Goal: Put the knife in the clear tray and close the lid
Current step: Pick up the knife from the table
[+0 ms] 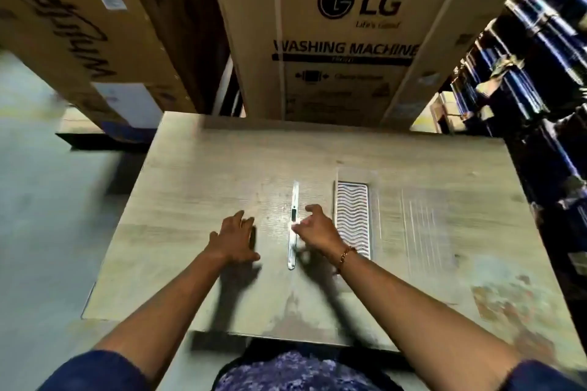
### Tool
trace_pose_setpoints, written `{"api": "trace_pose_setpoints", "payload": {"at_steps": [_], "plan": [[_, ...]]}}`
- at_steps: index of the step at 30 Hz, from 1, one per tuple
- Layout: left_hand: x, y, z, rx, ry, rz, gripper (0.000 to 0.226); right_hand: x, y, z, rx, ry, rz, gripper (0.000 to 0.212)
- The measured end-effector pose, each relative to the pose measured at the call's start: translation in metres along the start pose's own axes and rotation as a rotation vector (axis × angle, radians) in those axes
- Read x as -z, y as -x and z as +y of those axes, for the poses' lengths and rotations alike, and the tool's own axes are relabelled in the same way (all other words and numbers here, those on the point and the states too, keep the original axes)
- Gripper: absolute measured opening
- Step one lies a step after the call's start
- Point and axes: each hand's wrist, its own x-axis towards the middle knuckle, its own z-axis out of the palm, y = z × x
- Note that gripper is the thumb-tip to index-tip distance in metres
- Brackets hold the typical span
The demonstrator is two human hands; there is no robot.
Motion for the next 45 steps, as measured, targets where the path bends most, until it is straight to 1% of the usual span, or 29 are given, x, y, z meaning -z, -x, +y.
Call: {"api": "trace_pose_setpoints", "payload": {"at_steps": [3, 5, 7, 11, 14, 20, 25, 30, 33, 38, 42, 44, 45], "plan": [[-0.020, 0.008, -0.009, 0.030, -0.003, -0.088, 0.108, -0.023, -0.002, 0.011, -0.061, 0.122, 0.028, 0.050], [-0.037, 0.013, -0.016, 0.040, -0.018, -0.101, 0.114, -0.034, -0.002, 0.017, -0.106, 0.142, 0.059, 0.046], [-0.049, 0.015, -0.021, 0.030, -0.026, -0.076, 0.118, -0.041, -0.006, 0.018, -0.128, 0.174, 0.095, 0.046], [-0.059, 0.017, -0.021, 0.032, -0.003, -0.024, 0.114, -0.046, -0.015, 0.016, -0.163, 0.255, 0.148, 0.049], [-0.058, 0.015, -0.022, 0.026, 0.001, -0.021, 0.115, -0.048, -0.019, 0.013, -0.178, 0.299, 0.147, 0.044], [-0.059, 0.013, -0.023, 0.026, -0.012, -0.012, 0.117, -0.049, -0.023, 0.012, -0.223, 0.261, 0.145, 0.041], [-0.060, 0.012, -0.022, 0.026, -0.005, -0.001, 0.117, -0.047, -0.025, 0.018, -0.242, 0.210, 0.121, 0.033], [-0.060, 0.012, -0.022, 0.021, 0.001, 0.009, 0.117, -0.050, -0.024, 0.019, -0.245, 0.210, 0.133, 0.036], [-0.062, 0.013, -0.023, 0.020, 0.009, 0.011, 0.117, -0.052, -0.025, 0.021, -0.243, 0.216, 0.143, 0.035], [-0.063, 0.012, -0.024, 0.017, 0.013, 0.012, 0.118, -0.053, -0.026, 0.020, -0.239, 0.207, 0.205, 0.040], [-0.063, 0.012, -0.025, 0.016, 0.014, 0.011, 0.119, -0.051, -0.029, 0.018, -0.267, 0.212, 0.183, 0.041], [-0.063, 0.012, -0.024, 0.015, 0.012, 0.012, 0.119, -0.049, -0.029, 0.019, -0.279, 0.204, 0.164, 0.037], [-0.063, 0.012, -0.024, 0.015, 0.011, 0.011, 0.119, -0.048, -0.028, 0.019, -0.275, 0.189, 0.151, 0.031]]}}
